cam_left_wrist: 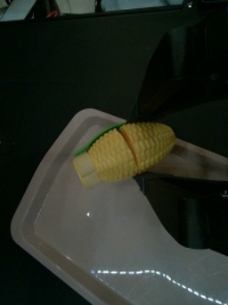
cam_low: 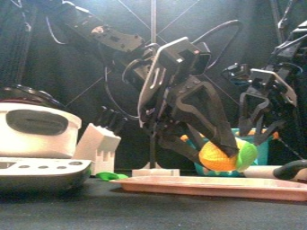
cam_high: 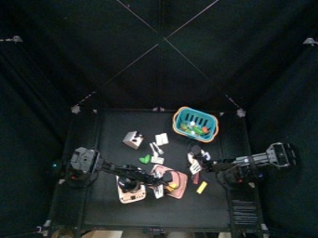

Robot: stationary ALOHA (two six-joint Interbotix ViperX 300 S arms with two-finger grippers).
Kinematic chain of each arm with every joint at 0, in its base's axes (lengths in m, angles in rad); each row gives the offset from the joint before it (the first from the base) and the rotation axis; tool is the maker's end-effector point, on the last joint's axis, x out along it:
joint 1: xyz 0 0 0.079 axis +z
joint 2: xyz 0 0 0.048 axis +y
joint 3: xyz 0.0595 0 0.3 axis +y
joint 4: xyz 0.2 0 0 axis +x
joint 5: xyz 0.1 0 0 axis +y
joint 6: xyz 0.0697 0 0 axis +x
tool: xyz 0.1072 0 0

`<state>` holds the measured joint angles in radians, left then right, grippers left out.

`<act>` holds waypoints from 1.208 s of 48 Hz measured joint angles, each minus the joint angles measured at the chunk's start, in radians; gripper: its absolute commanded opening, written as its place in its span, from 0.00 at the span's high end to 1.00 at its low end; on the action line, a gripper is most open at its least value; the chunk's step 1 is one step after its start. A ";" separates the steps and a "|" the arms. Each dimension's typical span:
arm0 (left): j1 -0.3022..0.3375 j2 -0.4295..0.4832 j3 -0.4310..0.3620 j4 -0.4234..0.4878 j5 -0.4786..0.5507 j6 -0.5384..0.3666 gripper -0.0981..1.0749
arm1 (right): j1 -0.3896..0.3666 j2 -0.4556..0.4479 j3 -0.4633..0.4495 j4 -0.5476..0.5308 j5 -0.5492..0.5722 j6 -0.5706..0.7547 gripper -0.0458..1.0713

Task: Remove corn husk

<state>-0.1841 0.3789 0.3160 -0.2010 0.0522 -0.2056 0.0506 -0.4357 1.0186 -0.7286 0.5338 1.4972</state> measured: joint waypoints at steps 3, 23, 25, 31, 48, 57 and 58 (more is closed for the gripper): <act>0.006 -0.006 0.003 0.006 -0.003 0.002 0.40 | 0.002 -0.002 0.000 -0.003 -0.002 0.000 0.05; 0.091 -0.238 0.150 0.152 -0.140 0.005 0.40 | 0.006 -0.138 -0.011 -0.173 -0.153 -0.005 0.05; 0.101 -0.262 0.176 0.167 -0.170 0.005 0.40 | 0.008 -0.155 -0.014 -0.210 -0.181 -0.005 0.05; 0.140 -0.327 0.268 0.229 -0.308 0.005 0.40 | 0.006 -0.189 -0.028 -0.304 -0.235 0.000 0.05; 0.210 -0.376 0.393 0.270 -0.692 0.006 0.40 | -0.020 -0.133 -0.123 -0.362 -0.281 0.002 0.05; 0.245 -0.367 0.396 0.281 -0.713 0.054 0.40 | -0.049 -0.081 -0.184 -0.288 -0.321 0.026 0.05; 0.250 -0.367 0.396 0.281 -0.713 0.064 0.40 | -0.054 -0.077 -0.187 -0.279 -0.322 0.028 0.05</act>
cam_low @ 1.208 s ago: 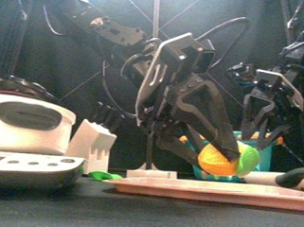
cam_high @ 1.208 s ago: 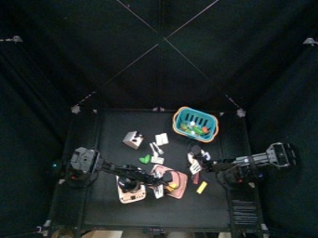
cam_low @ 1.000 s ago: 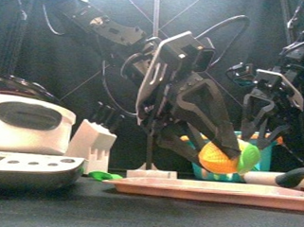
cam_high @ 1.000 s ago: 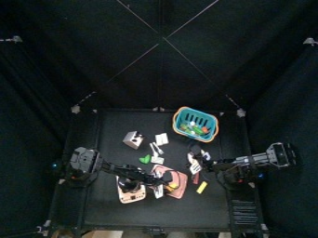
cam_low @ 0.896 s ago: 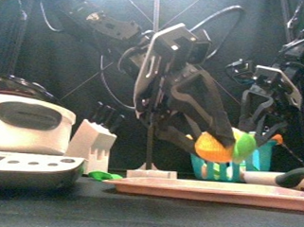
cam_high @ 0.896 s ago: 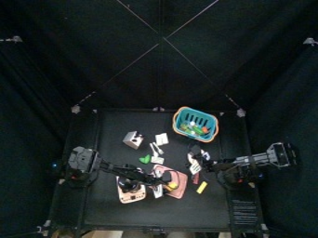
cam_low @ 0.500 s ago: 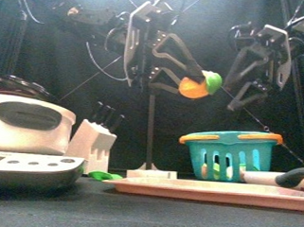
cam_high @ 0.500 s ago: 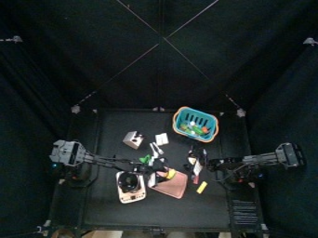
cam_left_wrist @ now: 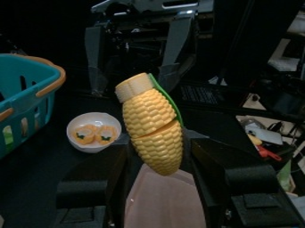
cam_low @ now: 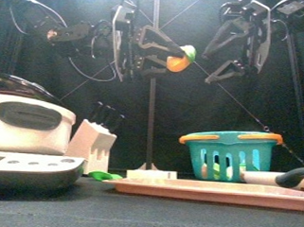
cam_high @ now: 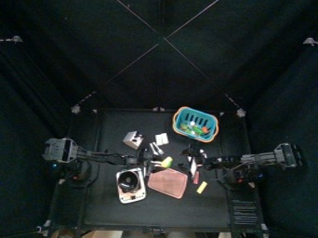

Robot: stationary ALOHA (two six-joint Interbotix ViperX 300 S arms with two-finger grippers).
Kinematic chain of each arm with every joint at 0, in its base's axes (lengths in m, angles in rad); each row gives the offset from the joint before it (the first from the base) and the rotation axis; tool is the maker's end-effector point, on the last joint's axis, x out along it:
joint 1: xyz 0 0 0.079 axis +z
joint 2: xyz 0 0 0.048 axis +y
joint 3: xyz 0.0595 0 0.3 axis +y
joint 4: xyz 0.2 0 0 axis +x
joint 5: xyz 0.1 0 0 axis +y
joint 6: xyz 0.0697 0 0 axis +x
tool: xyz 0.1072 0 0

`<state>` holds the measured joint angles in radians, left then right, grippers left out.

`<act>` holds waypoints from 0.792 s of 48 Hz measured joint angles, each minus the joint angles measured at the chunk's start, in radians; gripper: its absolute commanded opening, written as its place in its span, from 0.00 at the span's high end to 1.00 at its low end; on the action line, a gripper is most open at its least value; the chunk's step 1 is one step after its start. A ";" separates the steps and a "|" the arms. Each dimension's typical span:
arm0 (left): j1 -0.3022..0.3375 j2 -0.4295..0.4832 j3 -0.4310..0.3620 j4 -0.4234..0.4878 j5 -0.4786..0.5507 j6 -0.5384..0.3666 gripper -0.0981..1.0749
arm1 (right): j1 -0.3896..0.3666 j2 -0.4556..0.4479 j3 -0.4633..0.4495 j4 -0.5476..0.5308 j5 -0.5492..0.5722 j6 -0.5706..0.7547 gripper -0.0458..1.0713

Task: Remove corn husk

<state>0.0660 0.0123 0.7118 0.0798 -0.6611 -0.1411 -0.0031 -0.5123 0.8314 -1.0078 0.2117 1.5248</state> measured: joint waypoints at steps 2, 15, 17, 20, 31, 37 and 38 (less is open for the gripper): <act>0.009 0.005 -0.002 0.000 0.000 0.017 0.40 | -0.011 0.003 -0.006 0.011 -0.002 0.002 0.05; 0.026 0.012 0.000 -0.075 0.000 0.097 0.40 | -0.058 0.014 -0.020 0.037 -0.029 0.003 0.05; 0.028 0.014 -0.002 -0.086 0.000 0.103 0.40 | -0.066 0.017 -0.021 0.046 -0.032 0.003 0.05; 0.028 0.020 -0.002 -0.095 0.000 0.112 0.40 | -0.078 0.023 -0.023 0.055 -0.038 0.003 0.05; 0.026 0.028 -0.003 -0.098 0.000 0.127 0.40 | -0.112 0.051 -0.034 0.074 -0.098 0.005 0.05; 0.025 0.028 -0.002 -0.100 -0.006 0.129 0.40 | -0.126 0.067 -0.037 0.080 -0.121 0.003 0.05; 0.025 0.028 -0.002 -0.098 -0.006 0.127 0.40 | -0.127 0.072 -0.038 0.080 -0.126 0.003 0.05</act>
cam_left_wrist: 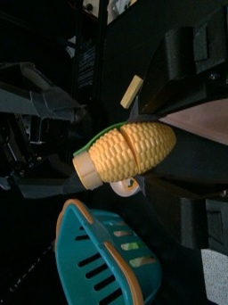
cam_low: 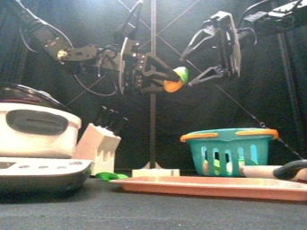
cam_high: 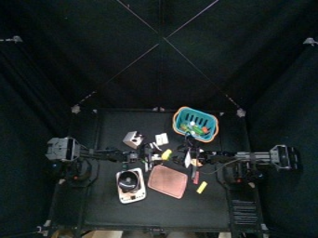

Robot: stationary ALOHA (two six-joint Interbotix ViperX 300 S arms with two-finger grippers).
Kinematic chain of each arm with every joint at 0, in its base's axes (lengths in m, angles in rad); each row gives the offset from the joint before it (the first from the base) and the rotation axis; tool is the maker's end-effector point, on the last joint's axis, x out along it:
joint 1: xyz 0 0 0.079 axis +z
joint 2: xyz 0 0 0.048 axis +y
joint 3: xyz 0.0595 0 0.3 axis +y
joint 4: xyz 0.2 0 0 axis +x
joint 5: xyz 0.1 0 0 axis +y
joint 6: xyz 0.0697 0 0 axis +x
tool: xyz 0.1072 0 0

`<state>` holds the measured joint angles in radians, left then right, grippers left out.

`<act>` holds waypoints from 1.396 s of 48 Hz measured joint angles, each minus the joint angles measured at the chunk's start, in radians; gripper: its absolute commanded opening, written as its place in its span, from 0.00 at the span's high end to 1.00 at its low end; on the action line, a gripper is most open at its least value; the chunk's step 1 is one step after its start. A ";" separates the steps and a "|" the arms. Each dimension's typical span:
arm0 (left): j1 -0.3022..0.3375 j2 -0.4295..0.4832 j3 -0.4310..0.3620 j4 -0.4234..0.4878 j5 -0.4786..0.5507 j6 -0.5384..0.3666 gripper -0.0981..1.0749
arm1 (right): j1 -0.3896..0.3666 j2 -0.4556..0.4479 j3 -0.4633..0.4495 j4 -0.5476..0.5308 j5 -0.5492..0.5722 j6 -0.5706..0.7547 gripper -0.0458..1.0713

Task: Remove corn husk

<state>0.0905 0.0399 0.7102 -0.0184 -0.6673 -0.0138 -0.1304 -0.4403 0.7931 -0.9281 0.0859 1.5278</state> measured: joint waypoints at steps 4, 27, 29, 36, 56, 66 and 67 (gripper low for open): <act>0.000 0.000 -0.002 -0.002 -0.005 0.002 0.40 | -0.006 0.014 -0.006 0.000 -0.014 0.000 0.06; 0.002 0.000 -0.002 -0.002 -0.008 0.002 0.40 | -0.017 0.044 -0.017 0.000 -0.026 0.000 0.24; 0.003 0.000 0.000 -0.002 -0.008 0.000 0.40 | -0.017 0.044 -0.018 0.000 -0.028 -0.002 0.29; 0.008 0.002 0.000 -0.003 -0.008 0.002 0.40 | -0.017 0.043 -0.018 0.000 -0.028 0.000 0.44; 0.009 0.000 0.002 -0.012 -0.008 0.003 0.40 | -0.014 0.041 -0.018 0.002 -0.032 -0.002 0.72; 0.009 0.000 0.006 -0.014 -0.009 0.003 0.40 | -0.014 0.038 -0.012 0.002 -0.034 -0.002 0.86; 0.009 0.000 0.008 -0.014 -0.009 0.002 0.40 | -0.014 0.037 -0.011 0.002 -0.034 -0.002 0.86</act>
